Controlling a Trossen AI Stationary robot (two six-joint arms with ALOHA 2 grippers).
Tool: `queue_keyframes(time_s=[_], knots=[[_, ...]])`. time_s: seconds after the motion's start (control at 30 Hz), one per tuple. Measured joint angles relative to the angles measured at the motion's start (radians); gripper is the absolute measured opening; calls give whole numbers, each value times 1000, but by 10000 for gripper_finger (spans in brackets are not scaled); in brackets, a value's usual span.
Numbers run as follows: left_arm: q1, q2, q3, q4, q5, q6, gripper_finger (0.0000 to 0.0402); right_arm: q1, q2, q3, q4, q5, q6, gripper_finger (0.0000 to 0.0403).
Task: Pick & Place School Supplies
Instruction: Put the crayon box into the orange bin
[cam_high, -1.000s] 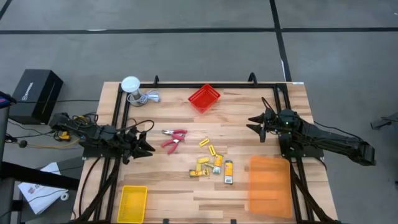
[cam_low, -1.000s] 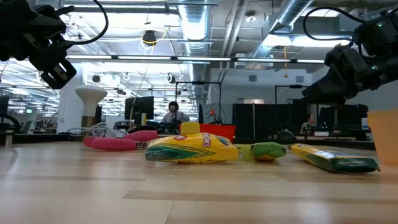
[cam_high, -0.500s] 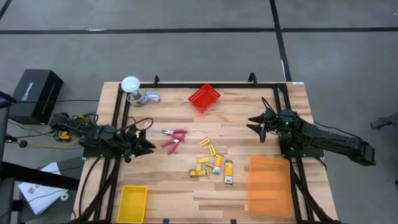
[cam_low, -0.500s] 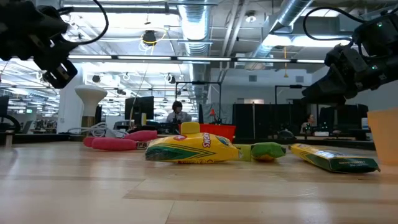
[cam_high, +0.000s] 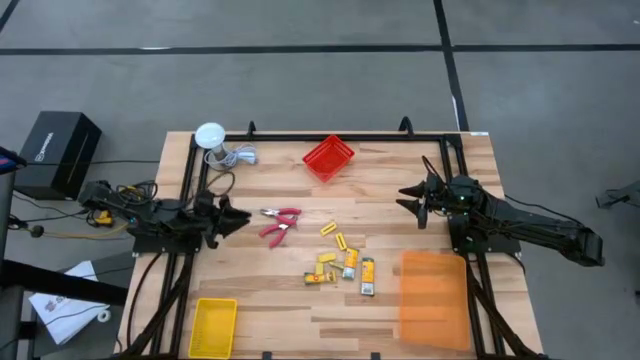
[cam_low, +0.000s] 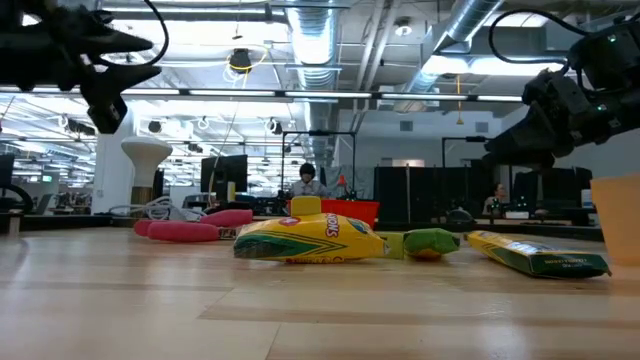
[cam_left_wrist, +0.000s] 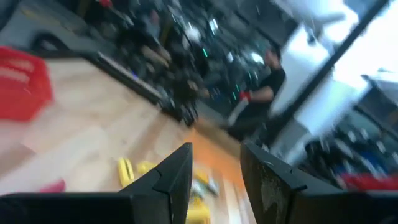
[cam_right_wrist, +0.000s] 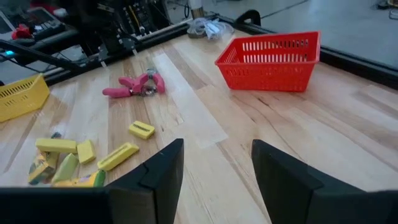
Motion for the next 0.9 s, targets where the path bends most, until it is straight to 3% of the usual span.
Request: queue_keyframes(time_s=[0.27,0.43,0.77,0.9], knots=[[0,0,0,195,-192,0,131,0,-1,0,264,0,157,182],[0,0,0,220,-193,0,131,0,-3,1,343,1,188,180],[0,0,0,294,-190,-36,131,0,-3,2,436,3,513,185],[0,0,0,300,-189,-31,131,-3,-3,2,431,4,569,185]])
